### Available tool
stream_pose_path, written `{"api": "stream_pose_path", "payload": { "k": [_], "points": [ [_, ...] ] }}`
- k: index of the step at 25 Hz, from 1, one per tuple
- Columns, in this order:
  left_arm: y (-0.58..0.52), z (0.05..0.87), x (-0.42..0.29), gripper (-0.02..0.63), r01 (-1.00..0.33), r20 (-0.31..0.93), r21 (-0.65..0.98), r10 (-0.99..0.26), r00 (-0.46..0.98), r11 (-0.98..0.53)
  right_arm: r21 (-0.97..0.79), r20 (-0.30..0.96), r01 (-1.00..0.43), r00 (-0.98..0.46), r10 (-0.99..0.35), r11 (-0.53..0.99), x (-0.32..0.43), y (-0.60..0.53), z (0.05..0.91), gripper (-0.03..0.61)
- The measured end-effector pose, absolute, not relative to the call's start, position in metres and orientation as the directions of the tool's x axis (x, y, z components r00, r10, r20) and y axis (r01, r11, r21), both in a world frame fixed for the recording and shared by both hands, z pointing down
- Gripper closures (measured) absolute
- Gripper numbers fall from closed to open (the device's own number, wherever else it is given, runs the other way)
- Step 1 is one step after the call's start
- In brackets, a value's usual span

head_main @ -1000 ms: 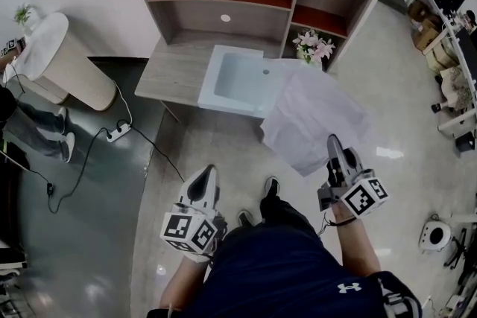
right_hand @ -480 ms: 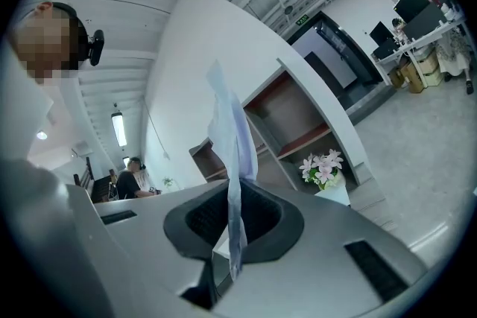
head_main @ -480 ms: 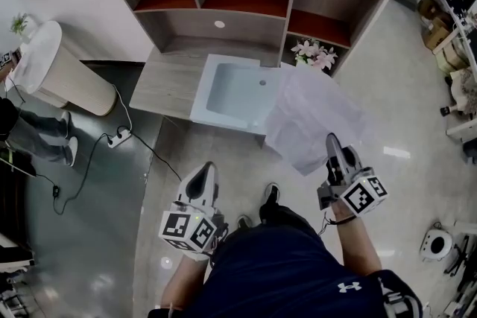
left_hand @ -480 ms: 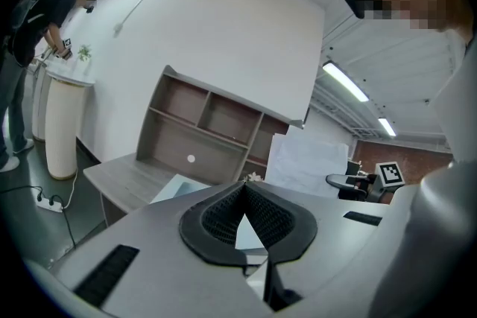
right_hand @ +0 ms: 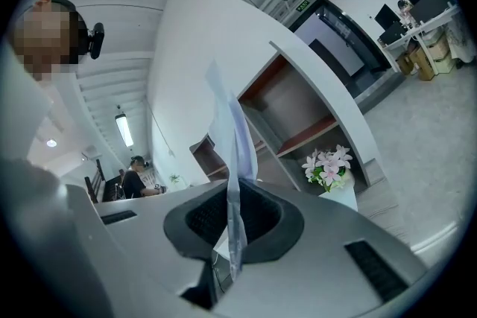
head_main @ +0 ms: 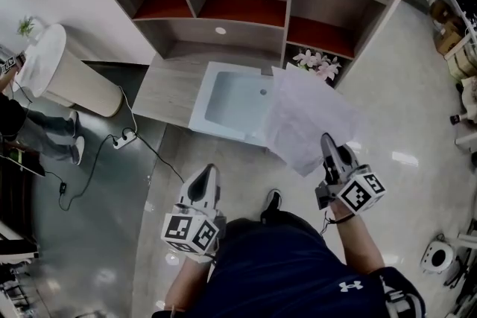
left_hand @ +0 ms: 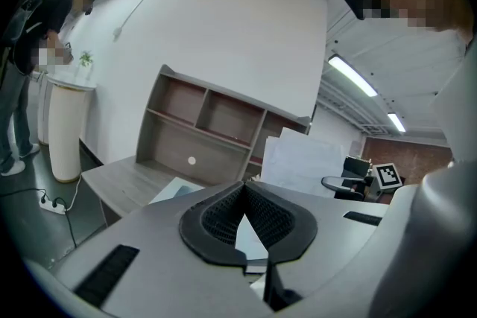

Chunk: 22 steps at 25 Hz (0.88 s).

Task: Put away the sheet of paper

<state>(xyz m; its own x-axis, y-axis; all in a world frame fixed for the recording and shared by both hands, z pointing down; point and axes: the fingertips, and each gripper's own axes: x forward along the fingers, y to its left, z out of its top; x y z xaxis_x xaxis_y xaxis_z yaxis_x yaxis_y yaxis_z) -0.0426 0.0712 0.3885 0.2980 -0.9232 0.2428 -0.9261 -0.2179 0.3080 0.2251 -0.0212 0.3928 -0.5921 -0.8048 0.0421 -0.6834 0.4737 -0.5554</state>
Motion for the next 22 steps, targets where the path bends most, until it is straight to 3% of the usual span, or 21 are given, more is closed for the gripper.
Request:
{"api": "stream_pose_path", "payload": {
  "k": [13,22],
  "points": [
    [0.04,0.392,-0.043,0.598,-0.934,0.267,0.301,-0.924,0.275,-0.191,-0.559,0.072,-0.665,-0.633,-0.771,0.494,0.213,-0.058,0.406,0.555],
    [-0.015,0.391,-0.065,0.598,-0.914,0.252,0.313,-0.905,0.343,-0.259,-0.572,0.12,-0.694,-0.599,-0.792,0.438,0.19,-0.088,0.422,0.555]
  ]
}}
